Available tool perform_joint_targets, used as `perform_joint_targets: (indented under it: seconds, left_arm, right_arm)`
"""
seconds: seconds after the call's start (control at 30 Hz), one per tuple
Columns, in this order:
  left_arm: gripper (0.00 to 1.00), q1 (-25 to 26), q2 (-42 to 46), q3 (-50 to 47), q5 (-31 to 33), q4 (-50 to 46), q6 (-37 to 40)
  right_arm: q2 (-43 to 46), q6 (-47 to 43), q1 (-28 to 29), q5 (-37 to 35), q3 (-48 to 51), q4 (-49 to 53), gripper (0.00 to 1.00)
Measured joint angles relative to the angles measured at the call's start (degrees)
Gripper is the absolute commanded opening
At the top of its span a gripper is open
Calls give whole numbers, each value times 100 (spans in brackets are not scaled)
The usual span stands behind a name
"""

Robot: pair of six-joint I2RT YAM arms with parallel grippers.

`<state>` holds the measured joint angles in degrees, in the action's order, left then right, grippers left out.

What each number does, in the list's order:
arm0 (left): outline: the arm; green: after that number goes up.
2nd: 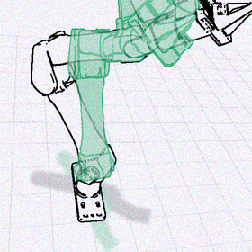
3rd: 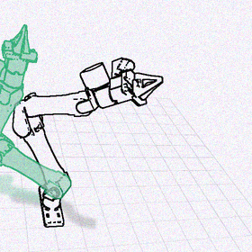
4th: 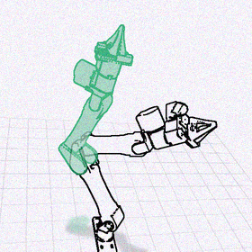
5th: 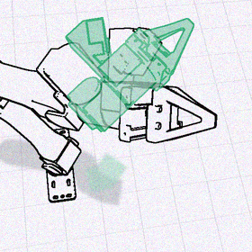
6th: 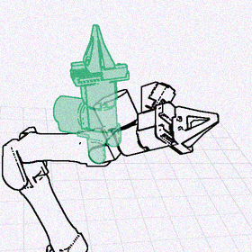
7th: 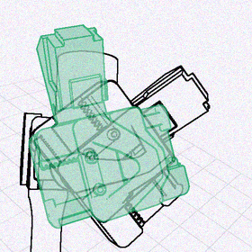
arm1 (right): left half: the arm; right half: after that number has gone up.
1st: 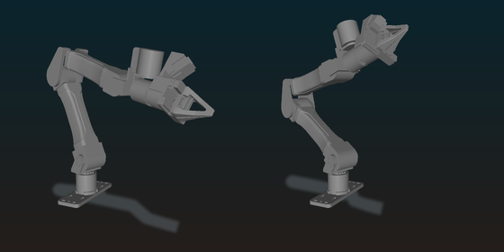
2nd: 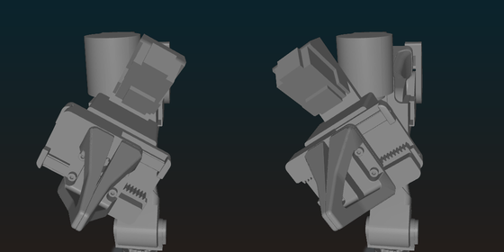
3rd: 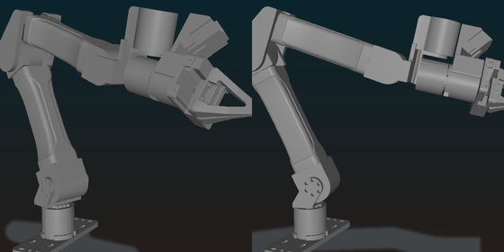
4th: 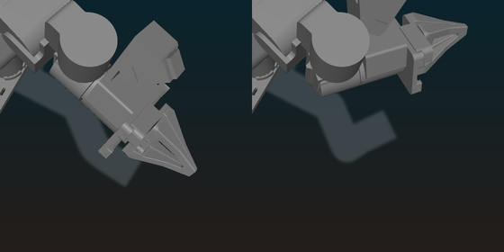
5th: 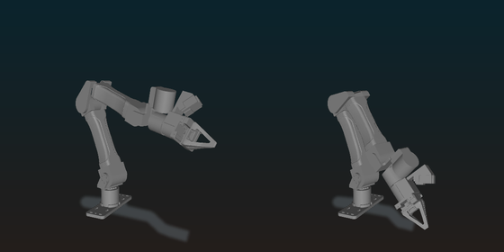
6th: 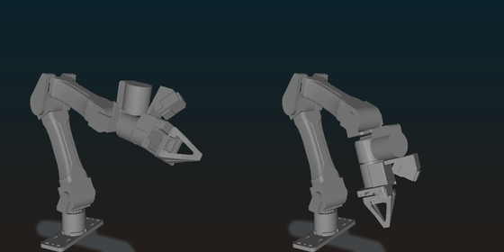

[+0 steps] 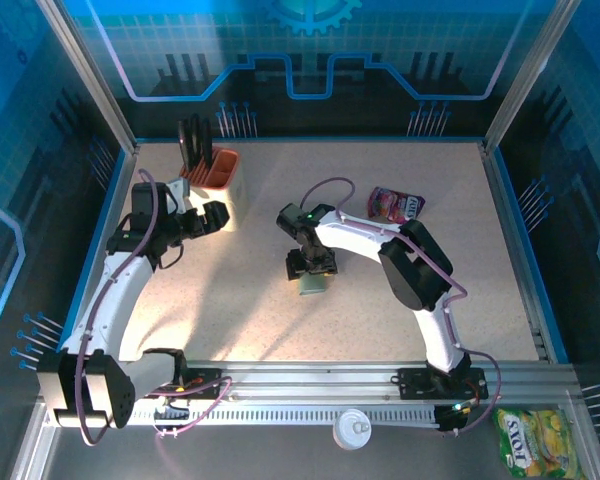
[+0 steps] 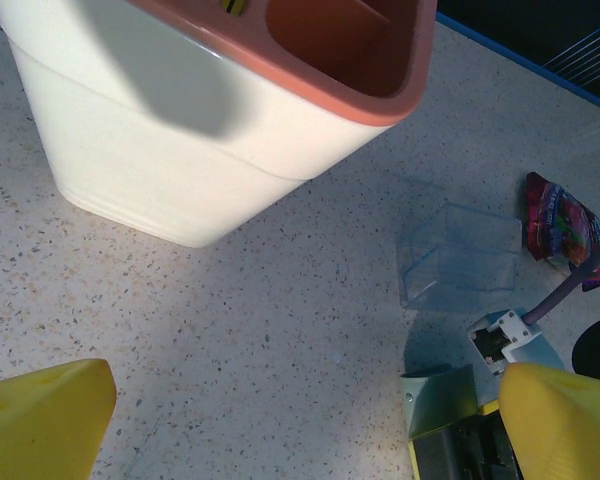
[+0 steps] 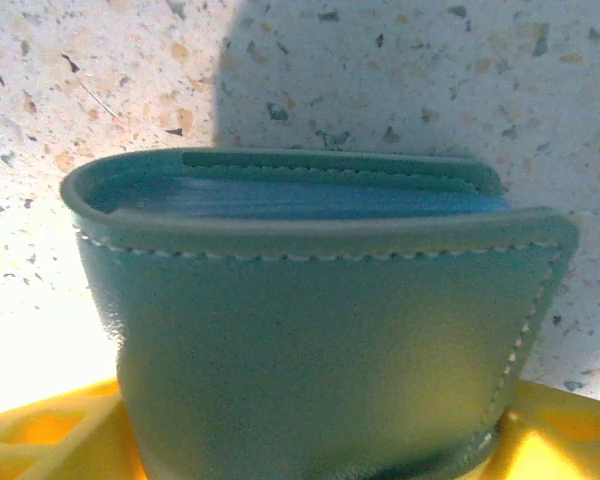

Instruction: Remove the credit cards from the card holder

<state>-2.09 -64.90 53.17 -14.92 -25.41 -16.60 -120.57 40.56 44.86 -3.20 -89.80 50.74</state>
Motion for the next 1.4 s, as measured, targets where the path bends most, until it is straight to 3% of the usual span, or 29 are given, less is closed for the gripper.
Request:
perform_joint_targets:
  seconds: [0.33,0.6,0.8,1.03,1.3,1.4]
  left_arm:
    - [99,66,-85,2,-22,-24,-153]
    - [99,675,-214,166,-61,-234,-518]
    - [99,1329,-262,190,-52,-249,-914]
    - [93,2013,-610,-223,-118,348,-1650]
    - [71,2264,-1099,-813,-232,1137,-2352]
    - [68,2273,-1145,-1054,-291,1467,-2575]
  right_arm:
    - [13,-81,-7,-74,-15,-2,87]
    - [730,-127,-44,-81,208,-188,87]
    - [1381,-208,-245,42,645,-531,80]
    - [1453,-365,-444,308,1058,-787,67]
    - [1440,-616,-444,527,1113,-970,50]
    - [1370,-704,-444,540,1093,-979,47]
